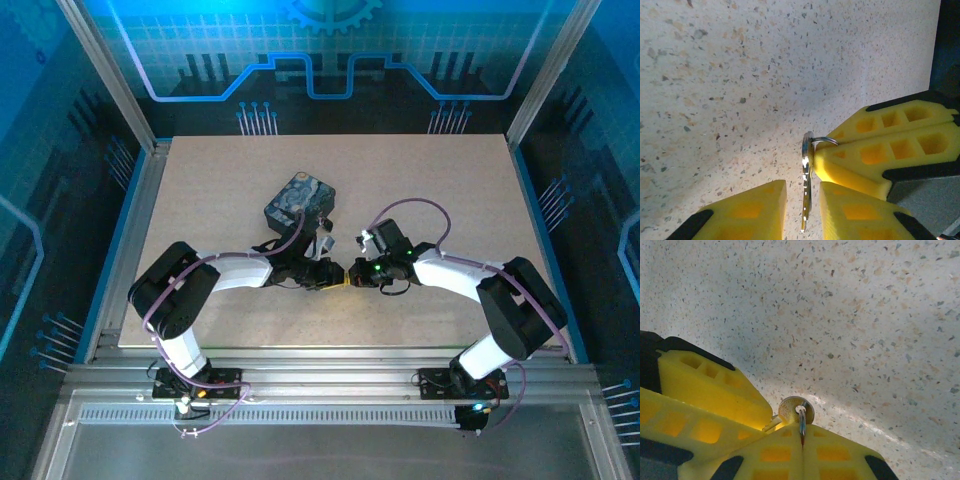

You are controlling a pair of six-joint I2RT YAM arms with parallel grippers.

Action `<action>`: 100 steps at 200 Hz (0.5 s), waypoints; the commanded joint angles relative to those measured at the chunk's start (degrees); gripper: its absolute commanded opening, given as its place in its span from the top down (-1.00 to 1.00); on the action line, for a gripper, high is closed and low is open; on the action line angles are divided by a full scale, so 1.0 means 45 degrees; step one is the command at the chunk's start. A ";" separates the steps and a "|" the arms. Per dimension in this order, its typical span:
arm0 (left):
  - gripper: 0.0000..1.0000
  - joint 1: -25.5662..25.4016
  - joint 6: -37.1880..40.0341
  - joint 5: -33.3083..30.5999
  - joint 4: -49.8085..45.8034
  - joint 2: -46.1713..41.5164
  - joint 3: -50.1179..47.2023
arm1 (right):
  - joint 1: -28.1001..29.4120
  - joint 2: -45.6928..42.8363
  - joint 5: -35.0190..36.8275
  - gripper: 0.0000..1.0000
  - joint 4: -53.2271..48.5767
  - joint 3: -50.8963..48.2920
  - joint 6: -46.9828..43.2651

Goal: Unlock a padlock with a key

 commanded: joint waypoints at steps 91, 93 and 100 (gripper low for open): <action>0.81 0.0054 0.0327 0.0336 -0.0239 0.0133 0.0322 | 0.0178 0.0228 0.0036 1.00 -0.0068 0.0104 -0.0250; 0.82 0.0067 0.0338 0.0341 -0.0256 0.0130 0.0332 | 0.0178 0.0229 0.0040 1.00 -0.0078 0.0108 -0.0257; 0.85 0.0053 0.0413 0.0328 -0.0327 0.0133 0.0361 | 0.0174 0.0234 0.0051 1.00 -0.0098 0.0108 -0.0288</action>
